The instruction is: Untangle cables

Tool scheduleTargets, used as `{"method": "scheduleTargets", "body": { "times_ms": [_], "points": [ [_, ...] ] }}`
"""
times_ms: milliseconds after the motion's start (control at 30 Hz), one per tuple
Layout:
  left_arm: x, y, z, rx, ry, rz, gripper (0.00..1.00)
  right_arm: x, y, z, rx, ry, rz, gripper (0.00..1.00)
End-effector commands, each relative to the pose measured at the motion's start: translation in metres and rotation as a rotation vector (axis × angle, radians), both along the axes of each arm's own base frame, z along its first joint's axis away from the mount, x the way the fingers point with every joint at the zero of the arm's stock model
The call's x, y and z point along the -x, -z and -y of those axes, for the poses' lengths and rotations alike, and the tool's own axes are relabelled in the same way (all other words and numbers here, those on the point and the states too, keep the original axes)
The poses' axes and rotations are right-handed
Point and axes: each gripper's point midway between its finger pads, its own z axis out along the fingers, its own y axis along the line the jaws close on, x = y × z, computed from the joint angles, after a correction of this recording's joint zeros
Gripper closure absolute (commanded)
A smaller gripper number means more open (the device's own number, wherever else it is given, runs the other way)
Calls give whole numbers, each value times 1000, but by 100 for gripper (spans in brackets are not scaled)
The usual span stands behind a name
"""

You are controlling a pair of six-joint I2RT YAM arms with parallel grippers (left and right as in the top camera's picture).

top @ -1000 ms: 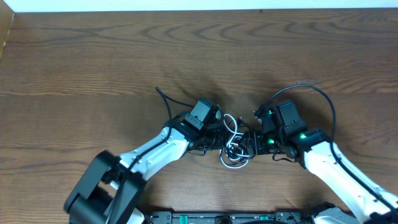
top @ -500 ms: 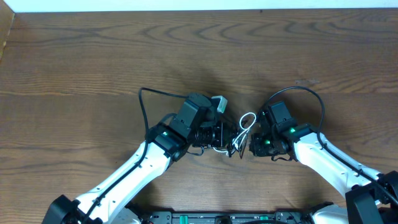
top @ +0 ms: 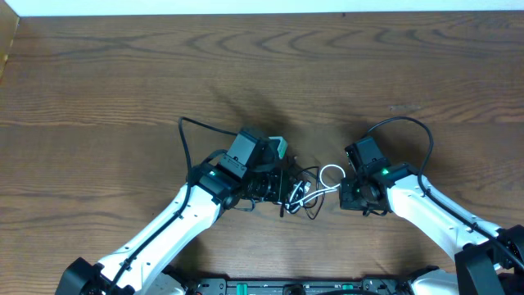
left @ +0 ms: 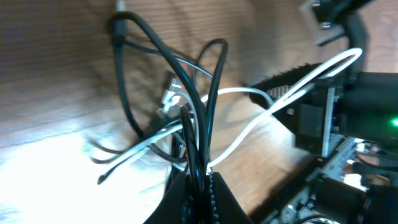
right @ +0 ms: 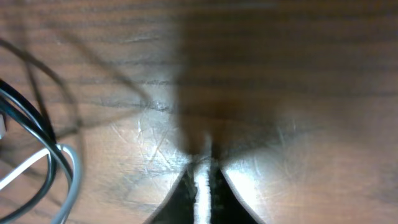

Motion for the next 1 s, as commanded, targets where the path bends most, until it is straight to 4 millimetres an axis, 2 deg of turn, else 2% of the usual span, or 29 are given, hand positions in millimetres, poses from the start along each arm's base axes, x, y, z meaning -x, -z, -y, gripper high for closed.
{"method": "scheduleTargets", "body": {
  "times_ms": [0, 267, 433, 500, 567, 600, 733, 833, 967],
  "points": [
    [-5, 2, -8, -39, -4, 41, 92, -1, 1, -7, -33, -8, 4, 81],
    [-11, 5, -13, -72, -28, 62, 92, 1, -16, -58, -308, -271, 36, 59],
    [-11, 4, -13, -67, -38, 53, 92, 9, -42, -97, -557, -449, 73, 34],
    [-6, 0, -5, -19, -10, 37, 92, 10, -48, -104, -607, -468, 81, 27],
    [3, -18, 16, 120, 71, 13, 92, 7, -48, -104, -601, -469, 95, 28],
    [9, -34, 29, 222, 133, 13, 92, 3, -44, -99, -559, -451, 104, 31],
    [16, -63, 48, 382, 237, 39, 92, -9, -30, -81, -421, -376, 122, 38],
    [19, -74, 53, 438, 278, 54, 92, -13, -27, -75, -377, -366, 134, 43],
    [19, -74, 53, 441, 299, 82, 92, -17, -17, -56, -267, -300, 127, 48]
  ]
}}
